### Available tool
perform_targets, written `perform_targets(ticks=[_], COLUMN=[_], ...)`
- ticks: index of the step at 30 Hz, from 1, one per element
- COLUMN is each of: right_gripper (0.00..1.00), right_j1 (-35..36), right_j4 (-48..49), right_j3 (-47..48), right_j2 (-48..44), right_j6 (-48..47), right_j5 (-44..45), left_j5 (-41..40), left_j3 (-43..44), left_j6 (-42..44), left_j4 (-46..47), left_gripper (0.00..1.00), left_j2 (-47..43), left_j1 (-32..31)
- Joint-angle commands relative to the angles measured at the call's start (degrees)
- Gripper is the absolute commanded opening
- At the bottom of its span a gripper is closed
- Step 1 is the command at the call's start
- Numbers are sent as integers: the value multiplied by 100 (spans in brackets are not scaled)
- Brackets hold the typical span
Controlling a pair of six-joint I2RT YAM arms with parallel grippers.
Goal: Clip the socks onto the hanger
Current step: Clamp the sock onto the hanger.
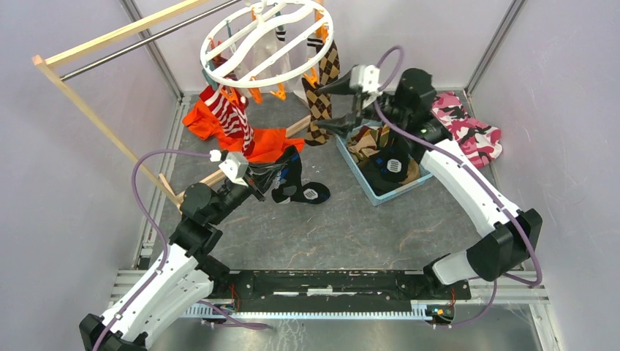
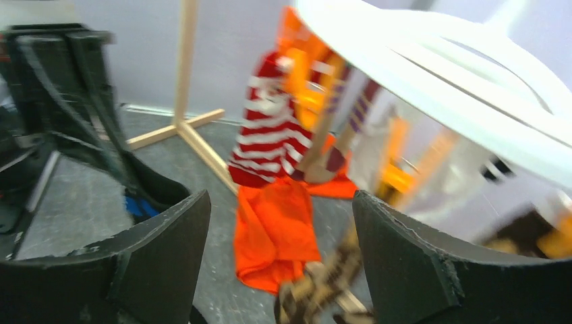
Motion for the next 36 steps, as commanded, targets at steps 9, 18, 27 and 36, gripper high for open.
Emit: perform_targets(ticks=[9,18,27,36], right_gripper=[74,68,68,71], right_j1=[1625,1824,1935,2060], right_j4=[364,565,717,1081], right_j3=[188,648,796,818], right_j2=[-164,297,576,823], right_j6=[-482,22,169,308], right_j5=[2221,3157,3478,3815], left_j5=[-137,-112,-99,-124], left_j3=[-35,-79,-110,-117], left_j6=[249,234,225,205], left_j4=[39,225,345,452], left_gripper=[2,2,2,2], left_j2=[-593,-606,-533,-474], left_j1=[-14,-14,-13,-13])
